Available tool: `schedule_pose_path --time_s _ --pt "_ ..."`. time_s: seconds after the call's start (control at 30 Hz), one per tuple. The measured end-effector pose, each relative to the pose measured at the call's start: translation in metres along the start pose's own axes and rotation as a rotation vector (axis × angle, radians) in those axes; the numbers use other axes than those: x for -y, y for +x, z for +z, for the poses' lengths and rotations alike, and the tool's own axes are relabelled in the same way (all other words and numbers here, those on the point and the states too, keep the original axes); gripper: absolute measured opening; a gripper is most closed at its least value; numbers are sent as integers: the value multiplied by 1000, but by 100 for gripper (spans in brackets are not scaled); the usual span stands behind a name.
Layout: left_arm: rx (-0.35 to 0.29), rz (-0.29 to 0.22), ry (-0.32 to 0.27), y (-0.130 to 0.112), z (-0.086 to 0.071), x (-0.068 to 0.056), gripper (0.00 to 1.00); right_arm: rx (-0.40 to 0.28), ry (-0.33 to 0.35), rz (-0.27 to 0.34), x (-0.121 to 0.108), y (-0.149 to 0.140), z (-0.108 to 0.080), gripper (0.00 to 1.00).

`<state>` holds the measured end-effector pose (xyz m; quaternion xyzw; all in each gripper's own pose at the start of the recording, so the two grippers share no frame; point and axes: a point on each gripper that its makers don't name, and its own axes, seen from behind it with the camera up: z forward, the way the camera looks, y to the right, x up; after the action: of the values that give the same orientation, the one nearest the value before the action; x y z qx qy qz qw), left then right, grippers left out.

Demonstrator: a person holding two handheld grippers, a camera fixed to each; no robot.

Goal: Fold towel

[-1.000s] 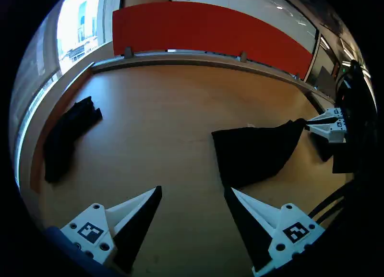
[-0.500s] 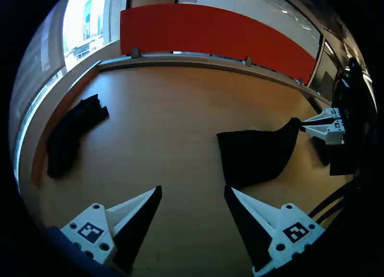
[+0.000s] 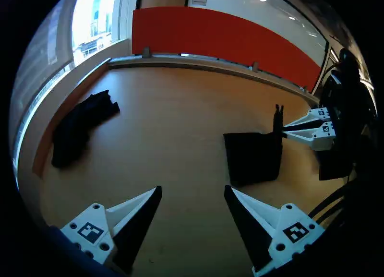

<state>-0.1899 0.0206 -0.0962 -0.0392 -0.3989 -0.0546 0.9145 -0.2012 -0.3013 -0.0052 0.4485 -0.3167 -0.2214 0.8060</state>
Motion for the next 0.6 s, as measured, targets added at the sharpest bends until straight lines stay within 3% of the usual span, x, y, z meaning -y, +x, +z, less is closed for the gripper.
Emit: schedule_pose_path --time_s 0.2,0.4,0.6 --pt "1 -19 21 -7 -6 11 97 29 67 -26 34 1 28 4" --pt "4 -35 30 -13 -8 18 96 95 139 -11 68 -24 58 4" --pt "7 -44 32 -16 -8 22 97 142 165 11 78 -44 69 4"
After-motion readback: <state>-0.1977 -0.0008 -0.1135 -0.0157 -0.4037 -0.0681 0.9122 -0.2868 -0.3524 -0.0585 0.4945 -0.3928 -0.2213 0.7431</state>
